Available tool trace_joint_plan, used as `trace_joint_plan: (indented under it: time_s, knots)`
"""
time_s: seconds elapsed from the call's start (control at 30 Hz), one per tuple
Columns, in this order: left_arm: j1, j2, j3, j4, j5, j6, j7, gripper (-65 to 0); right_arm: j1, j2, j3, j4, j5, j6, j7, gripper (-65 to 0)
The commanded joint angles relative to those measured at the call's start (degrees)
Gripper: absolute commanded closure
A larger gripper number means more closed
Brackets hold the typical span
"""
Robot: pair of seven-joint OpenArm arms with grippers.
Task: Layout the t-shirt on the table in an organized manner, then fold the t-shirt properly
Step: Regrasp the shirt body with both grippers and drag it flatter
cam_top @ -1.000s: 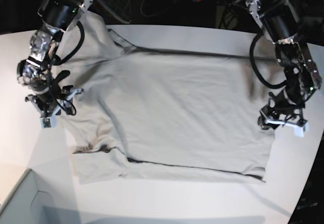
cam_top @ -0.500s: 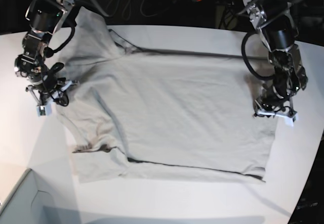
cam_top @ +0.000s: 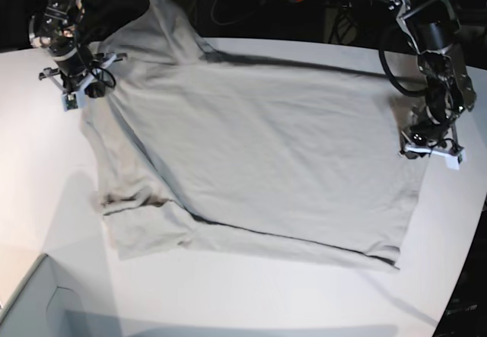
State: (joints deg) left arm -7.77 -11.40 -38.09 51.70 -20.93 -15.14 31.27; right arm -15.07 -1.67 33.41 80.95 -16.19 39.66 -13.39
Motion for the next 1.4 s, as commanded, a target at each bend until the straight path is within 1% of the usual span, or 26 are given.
trace_joint_plan:
  time_s: [0.0, 0.1, 0.2, 0.3, 0.4, 0.5, 0.67, 0.73, 0.83, 0.87, 0.93, 1.03, 1.1, 1.13, 1.17, 1.27, 1.3, 1.37]
  knots:
    - [1.0, -0.2, 0.0, 0.1, 3.4, 3.0, 4.0, -13.8, -1.5, -0.7, 0.0, 2.5, -0.5, 0.3, -0.8, -5.9]
    - [1.0, 0.2, 0.0, 1.9, 3.4, 3.0, 4.2, -13.8, -3.5, -3.5, 0.5, 8.4, -0.5, 0.3, -0.7, -5.9]
    - [1.0, 0.2, 0.2, 2.6, 3.4, 3.0, 4.2, -13.8, -2.6, -4.5, 2.0, 13.8, -0.4, 0.3, -0.9, -5.9]
    - [1.0, 0.2, 0.0, 2.6, 3.4, 3.0, 4.3, -13.8, 2.3, -4.6, 3.2, 16.2, -0.4, 0.3, -1.1, -5.9]
    - [1.0, 0.2, 0.0, 2.4, 3.4, 3.0, 4.3, -13.8, 9.0, -3.6, 2.9, 14.2, -0.5, 0.3, -1.1, -6.2]
    - [1.0, 0.2, 0.0, 2.2, 3.4, 3.0, 4.3, -13.8, 17.0, -2.1, 1.8, 5.9, -0.7, 0.3, -1.1, -6.2]
    - [1.0, 0.2, 0.0, 1.9, 3.4, 3.0, 4.3, -13.8, 29.1, 2.9, 1.0, -14.6, -0.8, 0.3, -1.1, -6.2]
    - [1.0, 0.2, 0.1, 1.9, 3.4, 3.0, 4.3, -13.8, 32.2, 4.7, 0.4, -21.4, -0.9, 0.3, -0.8, -6.2]
    - [1.0, 0.2, 0.0, 1.9, 3.4, 3.0, 4.3, -13.8, 34.8, 8.2, -1.7, -30.5, -0.9, 0.3, -0.3, -6.2]
    - [1.0, 0.2, 0.0, 1.9, 3.4, 3.0, 4.3, -13.8, 35.9, 9.2, -2.2, -34.0, -0.8, 0.3, 0.4, -6.2]
    - [1.0, 0.2, 0.0, 1.9, 3.4, 3.0, 4.3, -13.8, 37.9, 11.2, -2.8, -40.9, -0.8, 0.3, 3.8, -6.2]
    - [1.0, 0.2, 0.0, 1.9, 3.4, 3.0, 4.3, -13.8, 40.4, 14.1, -2.9, -49.3, -0.8, 0.3, 8.8, -6.2]
    - [1.3, 0.2, 0.0, 1.9, 3.4, 3.0, 4.3, -13.8, 41.8, 15.8, -2.9, -53.5, -0.8, 0.3, 11.1, -6.2]
    - [1.7, 0.2, 0.0, 1.9, 3.4, 3.0, 4.0, -13.8, 42.5, 16.5, -2.9, -55.0, -0.8, -0.5, 11.9, -6.0]
    - [1.8, 0.2, 0.0, 1.9, 3.4, 3.0, 3.8, -13.8, 42.9, 16.9, -2.9, -55.3, -0.8, -3.8, 12.4, -6.0]
    - [2.0, 0.2, 0.0, 1.9, 3.4, 3.0, 3.8, -13.8, 42.9, 17.3, -2.8, -55.2, -0.8, -11.4, 12.9, -5.9]
    - [2.1, 0.2, 0.0, 1.9, 3.4, 3.0, 3.8, -13.8, 42.9, 17.4, -2.8, -55.0, -0.8, -13.0, 12.9, -5.9]
    - [2.1, 0.1, 0.0, 1.9, 3.4, 3.0, 3.8, -13.8, 42.6, 17.4, -2.6, -52.4, -0.8, -14.1, 12.9, -5.9]
